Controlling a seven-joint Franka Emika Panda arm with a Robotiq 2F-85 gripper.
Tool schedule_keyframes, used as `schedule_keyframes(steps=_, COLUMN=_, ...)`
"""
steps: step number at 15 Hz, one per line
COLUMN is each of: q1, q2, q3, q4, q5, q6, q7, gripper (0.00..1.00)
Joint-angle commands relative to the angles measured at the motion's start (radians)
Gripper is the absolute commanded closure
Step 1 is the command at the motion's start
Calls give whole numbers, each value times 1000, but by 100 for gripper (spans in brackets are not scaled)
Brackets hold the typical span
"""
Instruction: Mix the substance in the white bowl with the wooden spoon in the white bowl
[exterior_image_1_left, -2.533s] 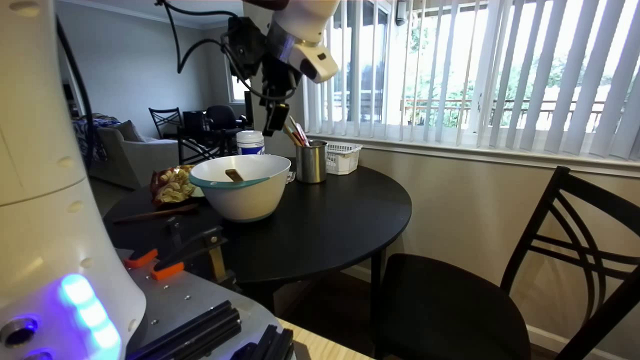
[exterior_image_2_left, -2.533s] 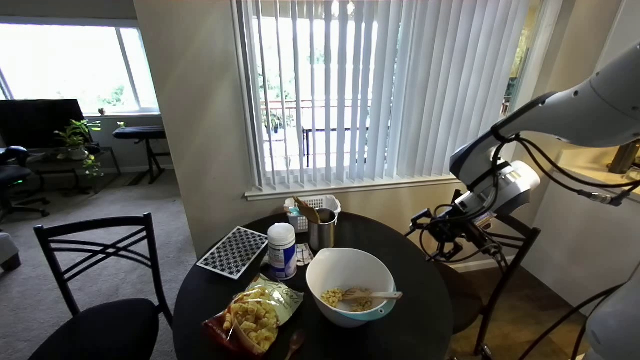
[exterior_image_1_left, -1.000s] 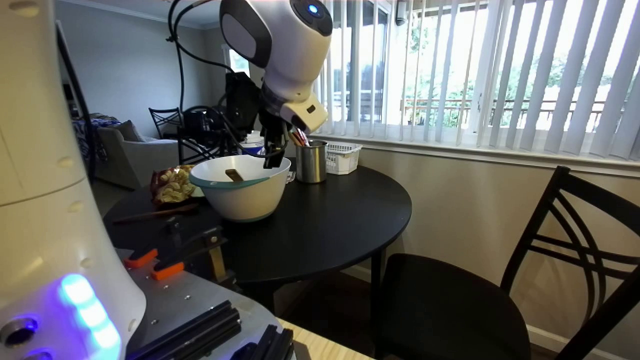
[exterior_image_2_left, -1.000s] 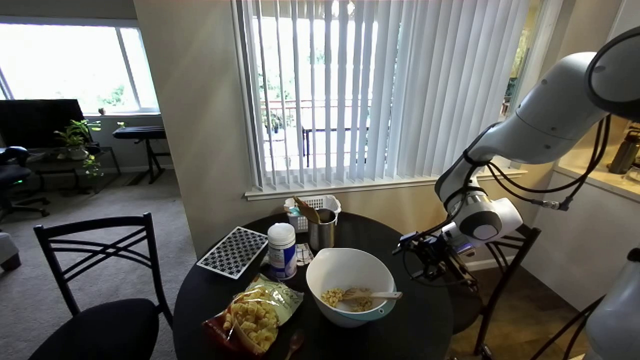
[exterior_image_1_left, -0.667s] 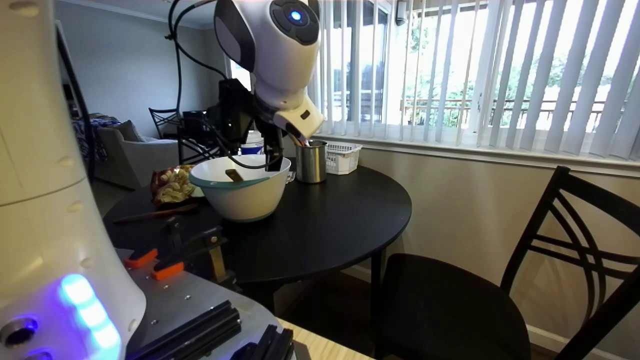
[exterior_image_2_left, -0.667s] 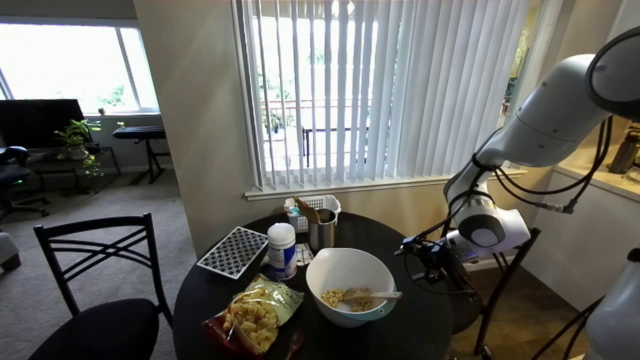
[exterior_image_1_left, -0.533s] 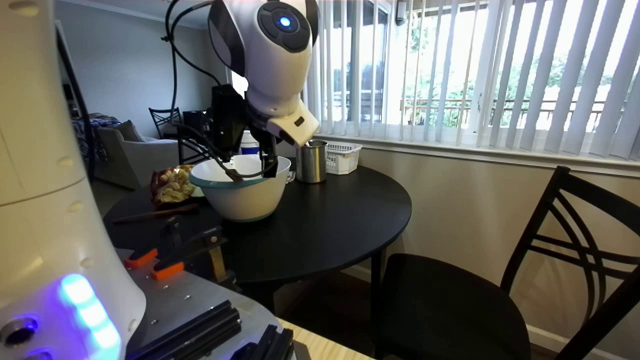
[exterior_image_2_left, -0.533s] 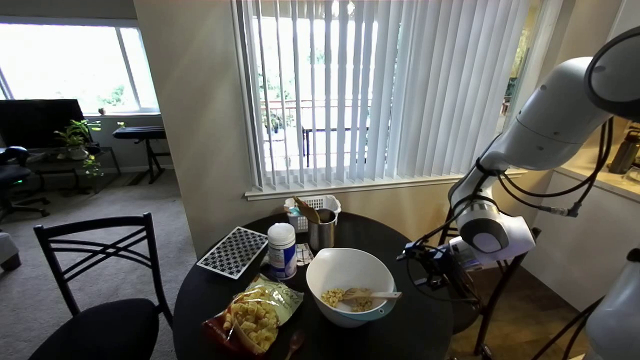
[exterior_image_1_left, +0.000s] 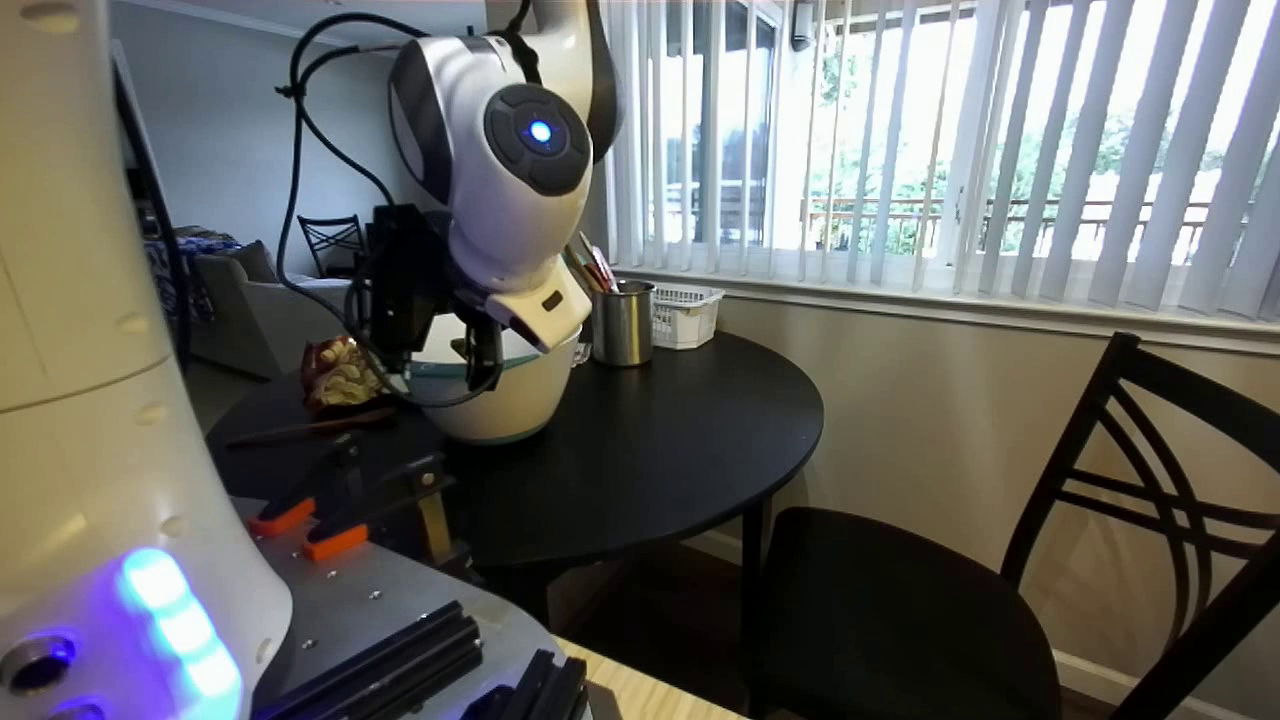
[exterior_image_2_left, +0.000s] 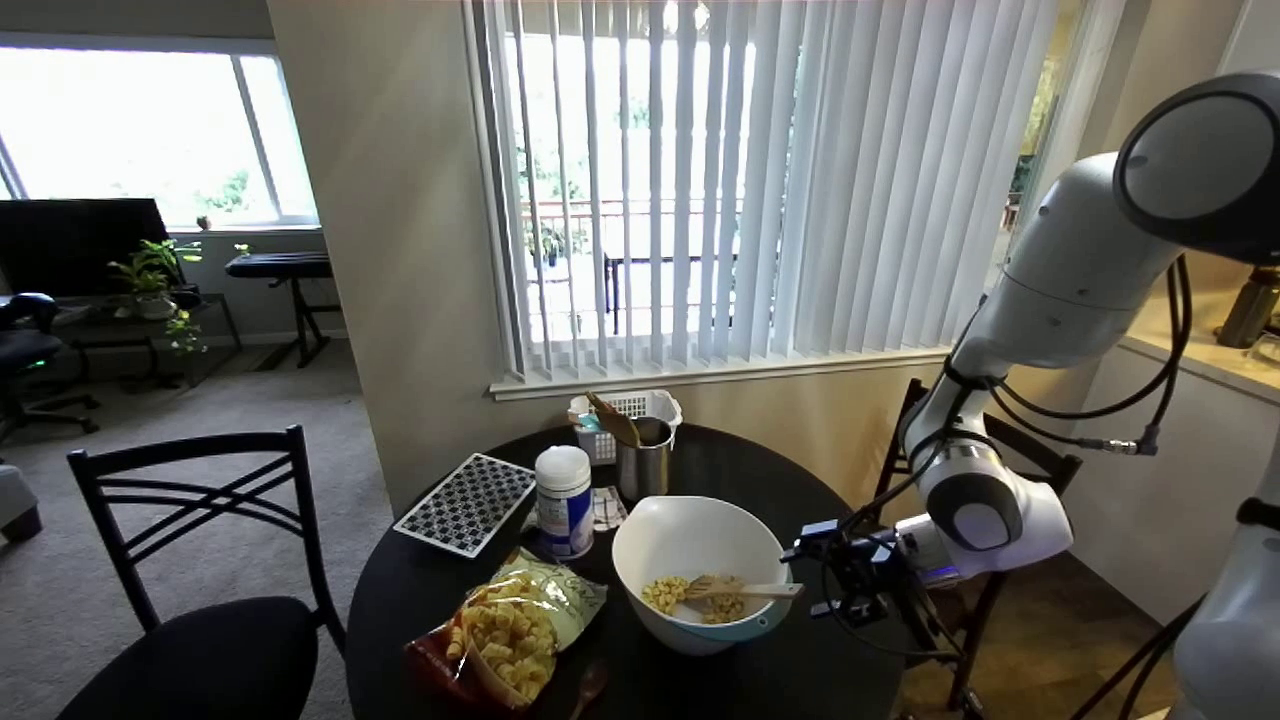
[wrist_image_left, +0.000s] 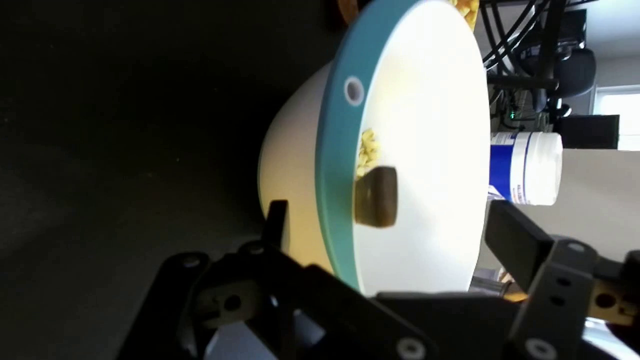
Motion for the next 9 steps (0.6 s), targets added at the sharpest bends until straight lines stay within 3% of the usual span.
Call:
schedule_keyframes(steps=1, q1=37, q2=37, q3=27, q4=3, q5=41, q6=-55, q7=-51, gripper=0)
schedule_keyframes(steps=6, q1=78, q2=26, q3=39, q4=-4, q5=54, q6=-39, q7=-53, gripper=0)
schedule_keyframes(steps=9, q1=95, q2=-30, q3=39, q4=-23, q5=120, q6=1, q7=-110, gripper=0)
